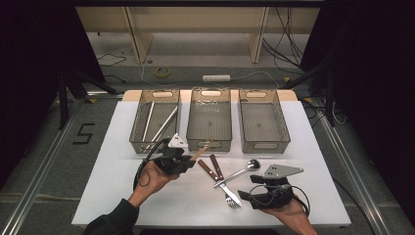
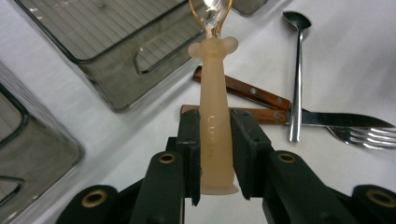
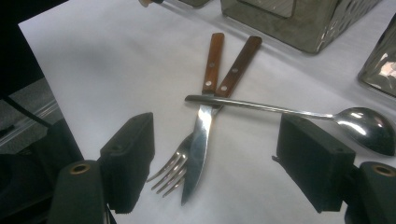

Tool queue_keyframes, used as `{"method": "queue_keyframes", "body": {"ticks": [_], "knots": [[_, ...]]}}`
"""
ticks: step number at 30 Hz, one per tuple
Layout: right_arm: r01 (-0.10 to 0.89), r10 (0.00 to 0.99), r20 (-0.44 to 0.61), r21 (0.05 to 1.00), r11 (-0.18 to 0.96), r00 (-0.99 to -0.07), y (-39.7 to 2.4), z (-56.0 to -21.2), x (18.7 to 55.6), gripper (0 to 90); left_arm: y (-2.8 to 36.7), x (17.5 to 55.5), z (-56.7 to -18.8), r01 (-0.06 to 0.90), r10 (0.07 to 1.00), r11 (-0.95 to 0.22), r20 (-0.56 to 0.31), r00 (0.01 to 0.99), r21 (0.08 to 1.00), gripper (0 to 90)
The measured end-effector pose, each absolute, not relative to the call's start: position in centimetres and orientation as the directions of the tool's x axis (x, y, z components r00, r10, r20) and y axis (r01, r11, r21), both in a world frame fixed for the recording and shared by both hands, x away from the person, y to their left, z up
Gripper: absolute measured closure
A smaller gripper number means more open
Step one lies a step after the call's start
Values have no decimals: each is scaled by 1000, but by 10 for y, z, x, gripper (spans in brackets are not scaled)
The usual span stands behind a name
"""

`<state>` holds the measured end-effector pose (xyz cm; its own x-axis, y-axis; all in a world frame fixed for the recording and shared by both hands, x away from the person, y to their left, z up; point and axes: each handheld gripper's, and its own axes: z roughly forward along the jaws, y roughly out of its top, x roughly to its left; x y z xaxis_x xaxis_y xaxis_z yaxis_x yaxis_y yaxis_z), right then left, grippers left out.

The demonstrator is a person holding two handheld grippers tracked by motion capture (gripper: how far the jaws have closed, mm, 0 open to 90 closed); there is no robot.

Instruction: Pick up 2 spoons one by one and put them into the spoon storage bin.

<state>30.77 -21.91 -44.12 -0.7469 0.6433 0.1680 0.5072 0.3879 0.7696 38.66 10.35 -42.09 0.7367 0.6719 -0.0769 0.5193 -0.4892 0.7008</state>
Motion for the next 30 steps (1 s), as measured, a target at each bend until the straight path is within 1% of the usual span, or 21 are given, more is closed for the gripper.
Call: {"method": "queue_keyframes", "body": {"ticks": [6, 16, 30], "knots": [[506, 641, 167, 769, 390, -749, -219, -441, 307, 289, 104, 397, -412, 508, 681, -475, -66, 729, 719, 737], [506, 641, 168, 770, 388, -749, -219, -441, 307, 289, 104, 420, -386, 505, 706, -409, -86, 703, 760, 737], [505, 640, 170, 772, 386, -749, -220, -441, 307, 289, 100, 451, -379, 522, 737, -351, -114, 666, 777, 736]]}}
